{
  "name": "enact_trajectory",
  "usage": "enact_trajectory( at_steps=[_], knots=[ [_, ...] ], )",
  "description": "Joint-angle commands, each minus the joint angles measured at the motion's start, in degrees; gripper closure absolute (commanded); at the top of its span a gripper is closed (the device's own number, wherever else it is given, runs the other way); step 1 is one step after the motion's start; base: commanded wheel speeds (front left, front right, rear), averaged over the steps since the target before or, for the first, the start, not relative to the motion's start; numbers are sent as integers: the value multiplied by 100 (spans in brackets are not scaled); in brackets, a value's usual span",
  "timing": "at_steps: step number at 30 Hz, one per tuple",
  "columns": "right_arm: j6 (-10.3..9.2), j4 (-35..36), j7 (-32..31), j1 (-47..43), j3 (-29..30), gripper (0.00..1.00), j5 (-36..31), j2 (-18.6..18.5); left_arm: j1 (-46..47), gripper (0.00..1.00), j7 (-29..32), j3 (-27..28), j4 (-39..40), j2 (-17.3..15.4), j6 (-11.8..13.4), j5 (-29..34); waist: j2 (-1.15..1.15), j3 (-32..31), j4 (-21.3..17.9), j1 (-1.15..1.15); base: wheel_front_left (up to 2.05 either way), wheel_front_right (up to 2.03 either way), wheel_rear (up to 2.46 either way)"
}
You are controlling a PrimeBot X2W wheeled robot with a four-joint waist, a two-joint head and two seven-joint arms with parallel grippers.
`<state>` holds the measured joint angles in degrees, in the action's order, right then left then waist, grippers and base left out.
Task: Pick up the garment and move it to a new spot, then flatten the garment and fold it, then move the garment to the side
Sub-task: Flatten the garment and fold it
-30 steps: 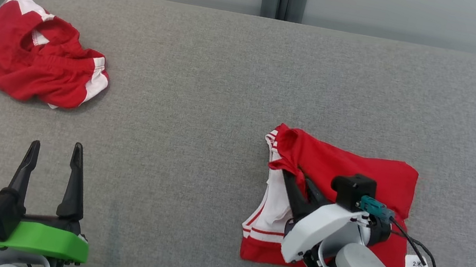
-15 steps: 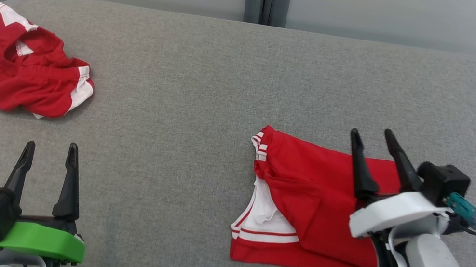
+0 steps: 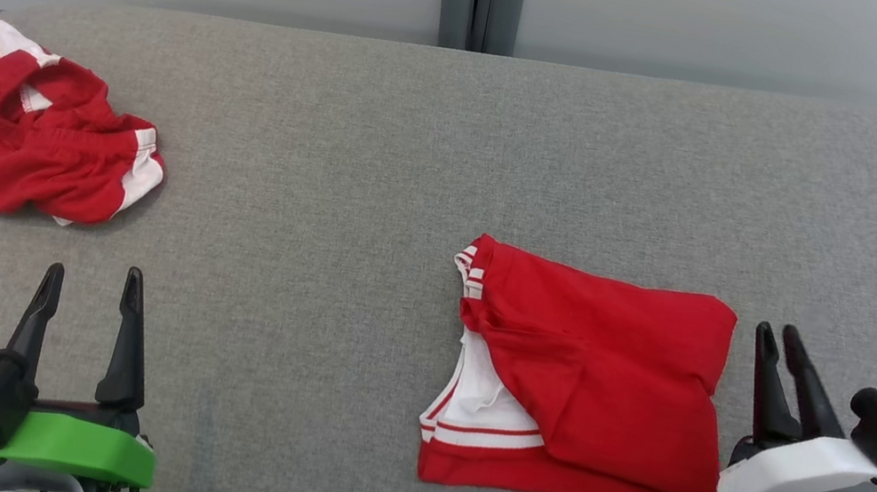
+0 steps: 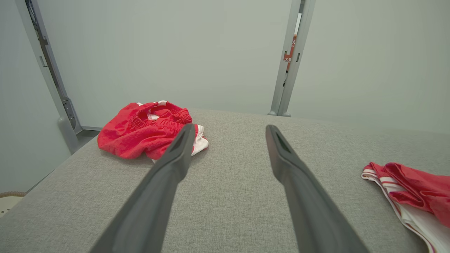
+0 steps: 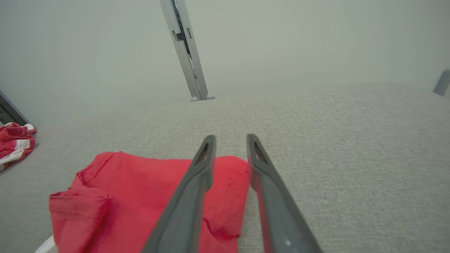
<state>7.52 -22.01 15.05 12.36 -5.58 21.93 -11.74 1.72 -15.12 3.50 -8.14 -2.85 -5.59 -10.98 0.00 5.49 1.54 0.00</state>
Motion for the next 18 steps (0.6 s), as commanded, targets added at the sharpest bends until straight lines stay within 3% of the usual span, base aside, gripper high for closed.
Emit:
enact_trajectory(
  at_steps=[1,18],
  knots=[
    [-7,-52,16,2,-54,100,-58,6,-36,0,-2,-6,-16,-9,-28,22,0,14,19,0,0,0,0],
    [-8,-1650,17,681,-1133,100,-162,346,74,0,-1,-176,-52,-9,18,17,0,103,458,0,0,0,0]
  ],
)
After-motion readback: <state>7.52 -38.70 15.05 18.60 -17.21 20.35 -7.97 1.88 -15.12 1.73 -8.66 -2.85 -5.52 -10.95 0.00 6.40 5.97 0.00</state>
